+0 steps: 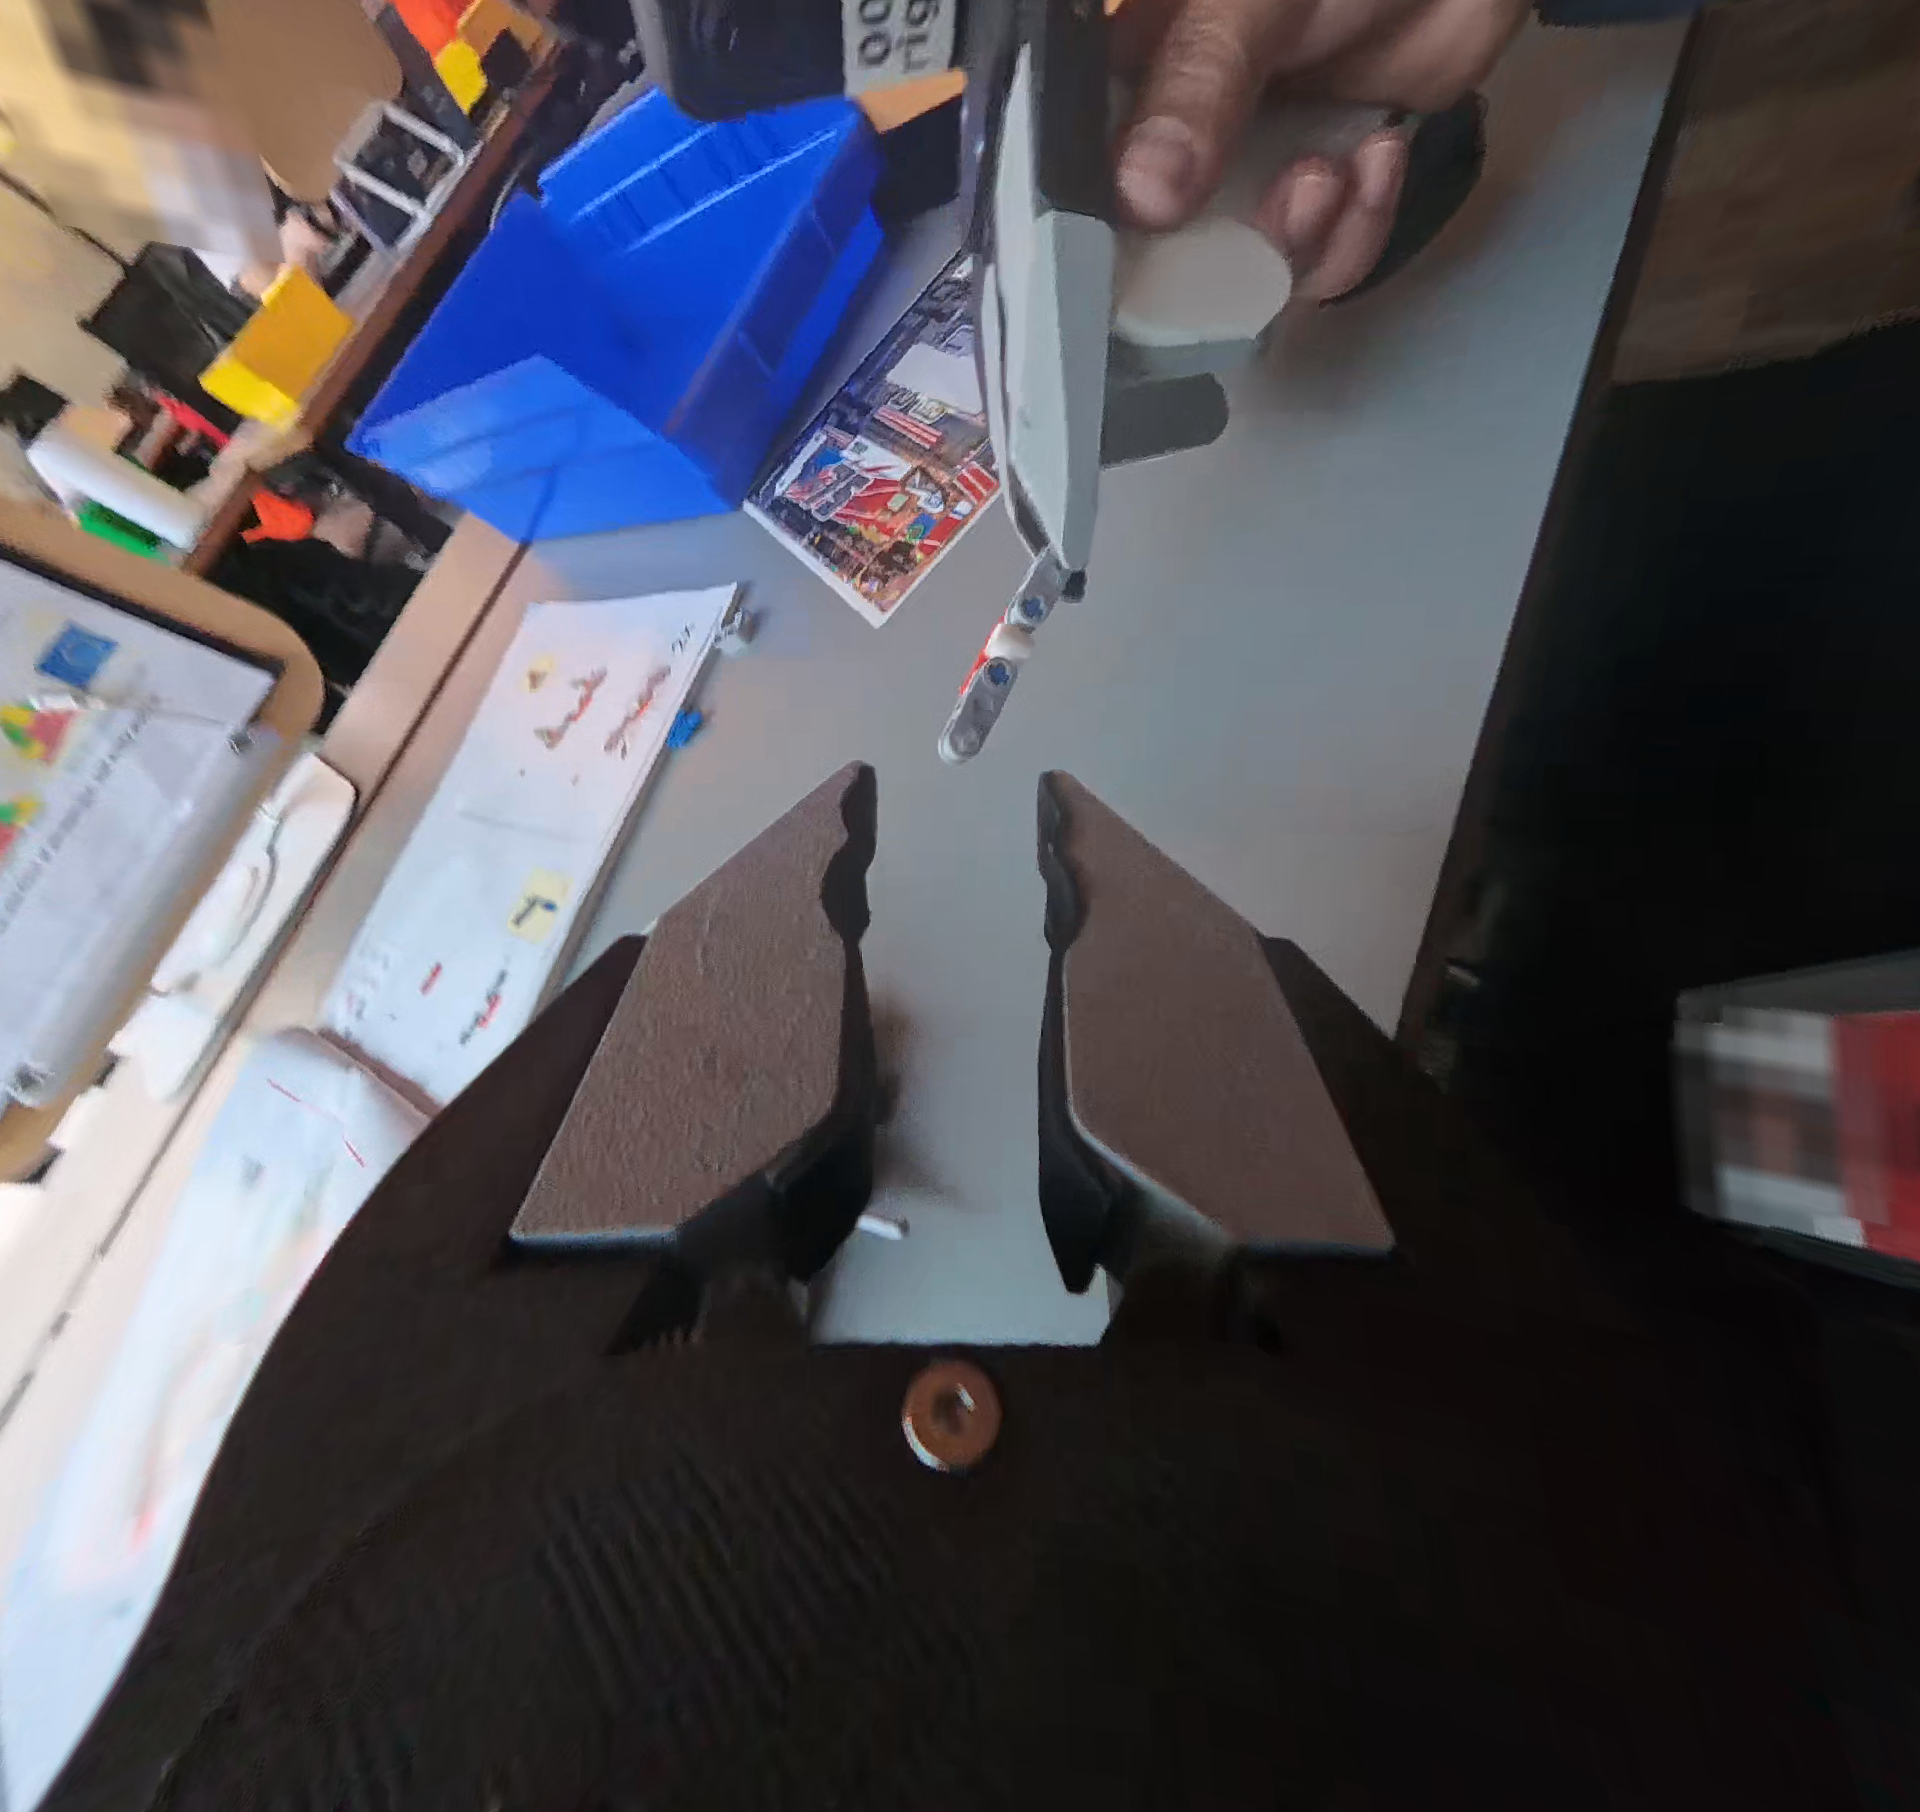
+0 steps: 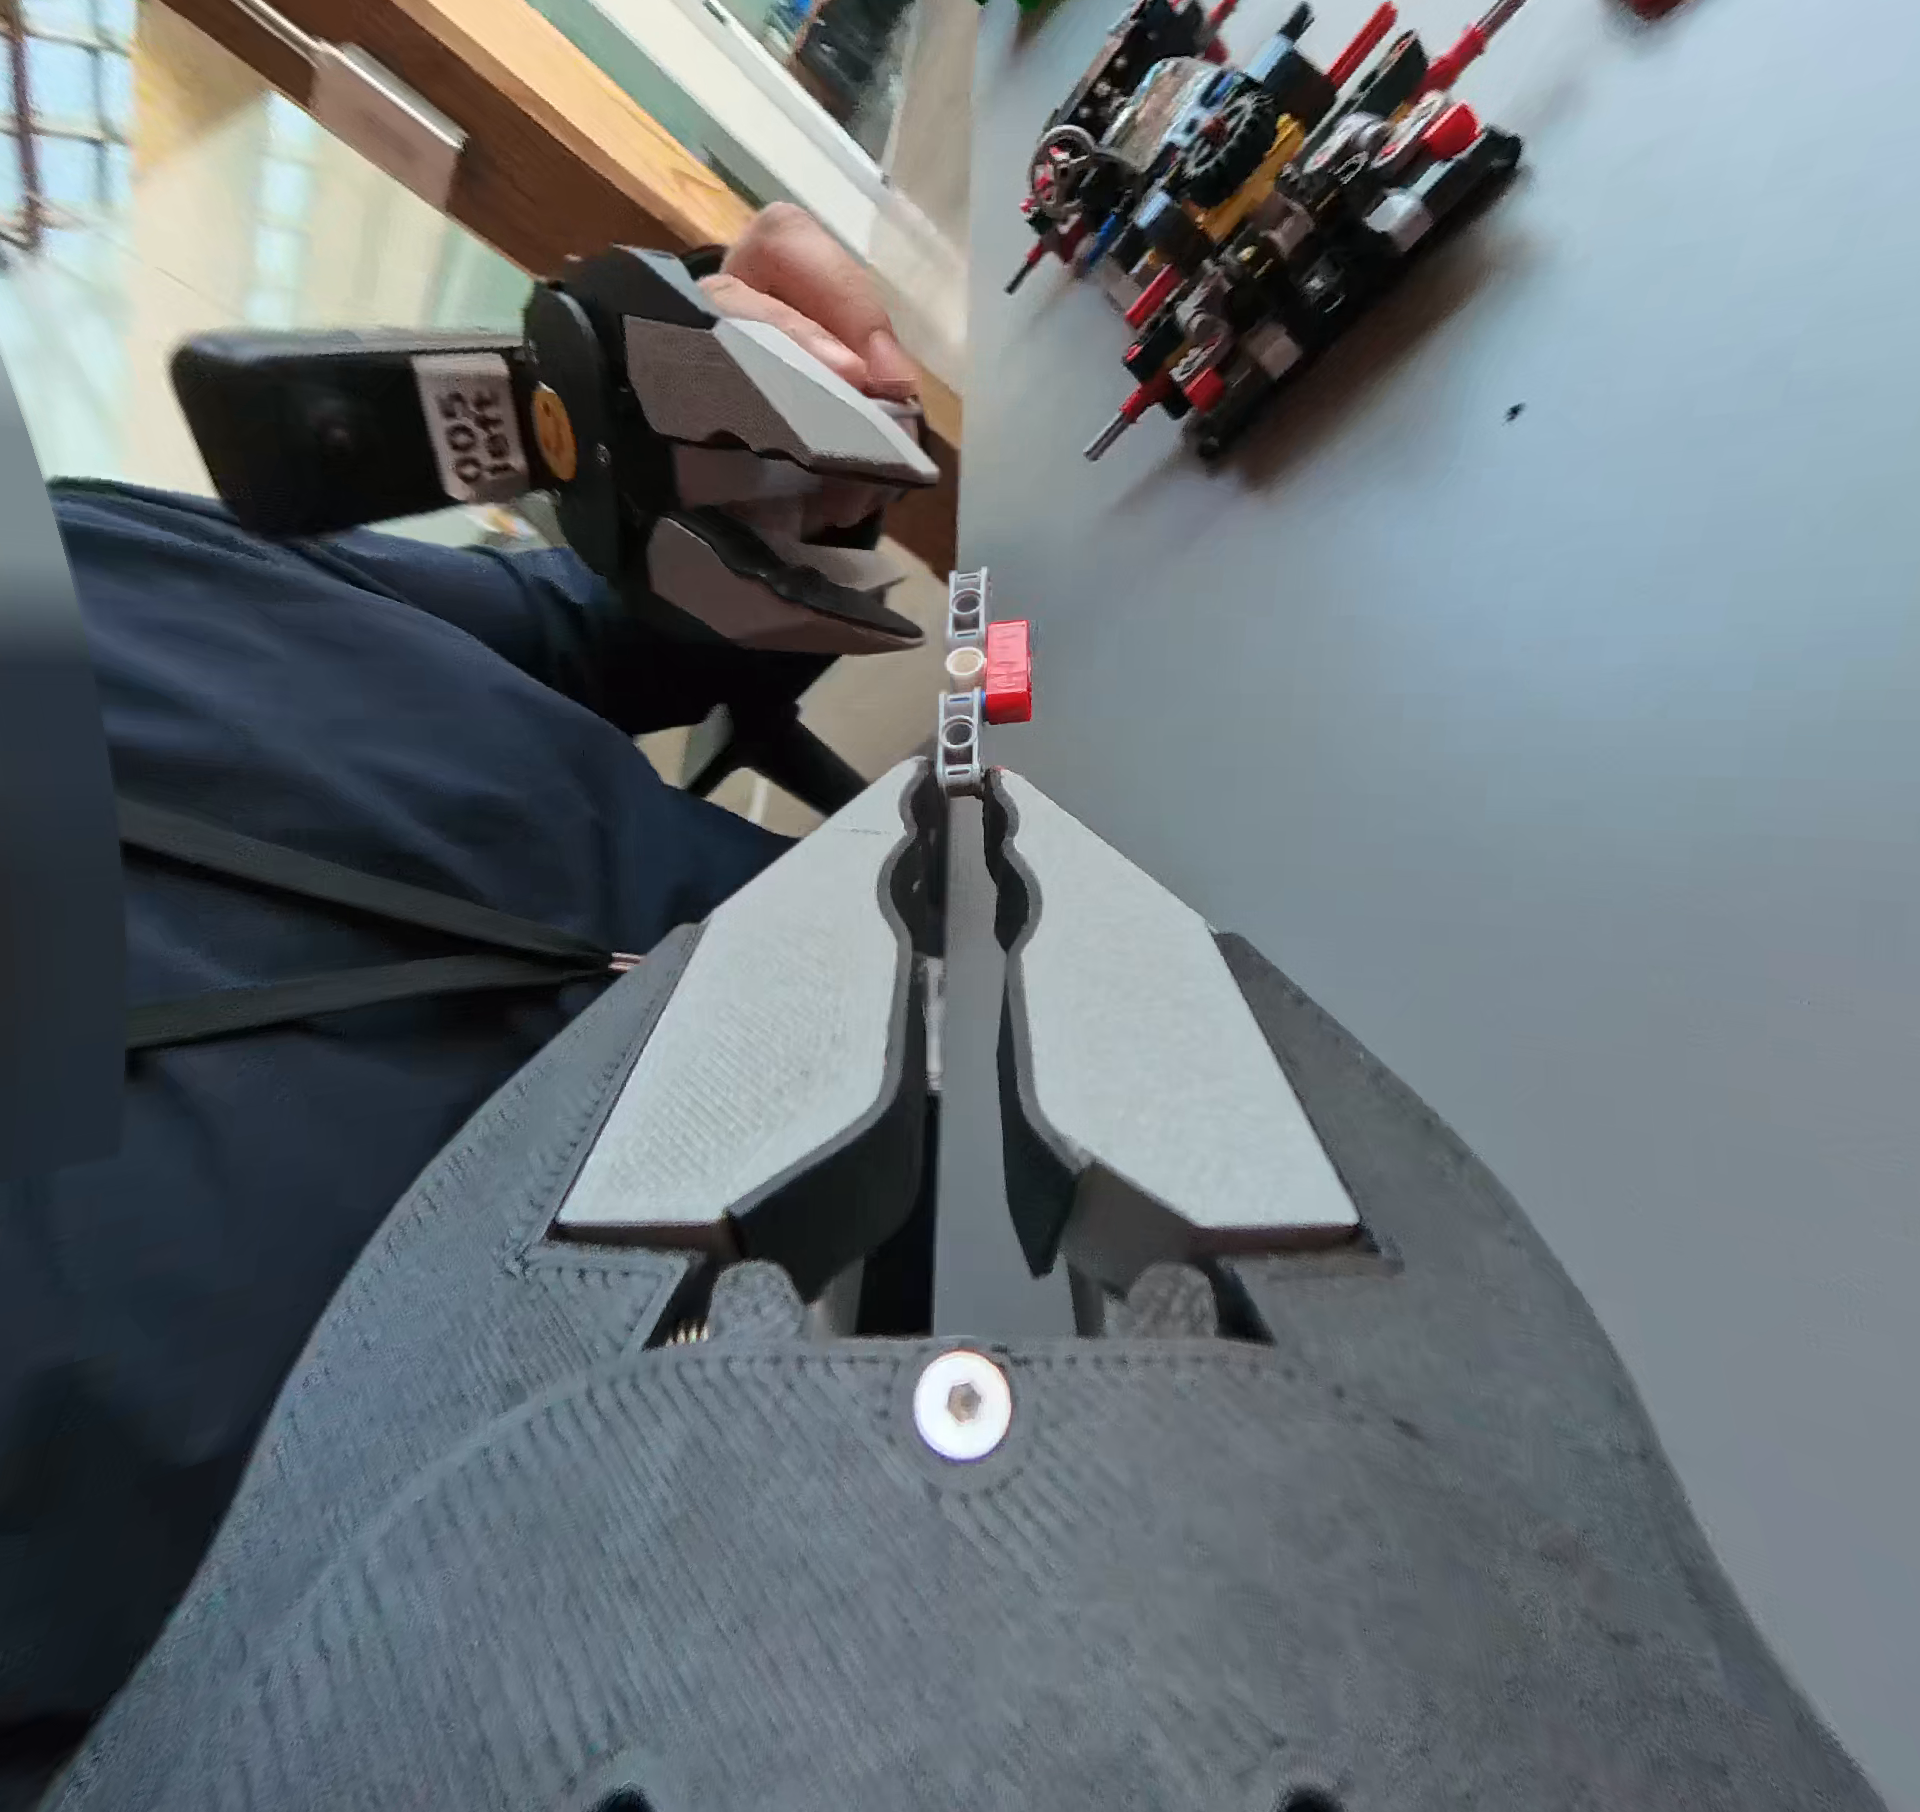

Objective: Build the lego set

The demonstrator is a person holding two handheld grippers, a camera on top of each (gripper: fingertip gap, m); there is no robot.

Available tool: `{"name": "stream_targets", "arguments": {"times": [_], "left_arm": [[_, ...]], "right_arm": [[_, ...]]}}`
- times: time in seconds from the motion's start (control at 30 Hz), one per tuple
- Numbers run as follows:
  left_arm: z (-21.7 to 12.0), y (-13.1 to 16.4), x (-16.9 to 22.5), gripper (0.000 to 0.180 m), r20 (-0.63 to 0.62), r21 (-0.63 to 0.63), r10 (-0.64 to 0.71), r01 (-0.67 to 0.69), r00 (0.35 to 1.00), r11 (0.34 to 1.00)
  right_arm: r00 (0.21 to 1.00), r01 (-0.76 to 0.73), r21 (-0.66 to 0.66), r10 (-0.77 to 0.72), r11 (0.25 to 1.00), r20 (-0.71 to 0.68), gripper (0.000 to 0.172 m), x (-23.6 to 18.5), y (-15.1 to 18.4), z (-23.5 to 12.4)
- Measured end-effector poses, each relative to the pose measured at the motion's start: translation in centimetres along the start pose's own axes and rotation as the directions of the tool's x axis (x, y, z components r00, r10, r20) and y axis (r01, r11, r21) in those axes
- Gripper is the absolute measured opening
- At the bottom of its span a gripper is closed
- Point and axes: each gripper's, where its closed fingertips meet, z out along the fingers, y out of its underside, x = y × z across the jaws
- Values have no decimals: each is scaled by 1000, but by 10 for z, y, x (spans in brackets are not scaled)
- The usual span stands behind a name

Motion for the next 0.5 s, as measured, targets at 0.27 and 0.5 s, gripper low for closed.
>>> {"name": "stream_targets", "arguments": {"times": [0.27, 0.5], "left_arm": [[19, -14, 18, 11, -28, 12, 324, -324, 945, 946], [38, 3, 15, 5, -104, -103, 171, -181, 980, 978]], "right_arm": [[982, -140, -1, 139, 990, 128, 5, -9, 7, 0], [994, -27, 8, 28, 1000, -106, 24, 19, 8, -14]]}}
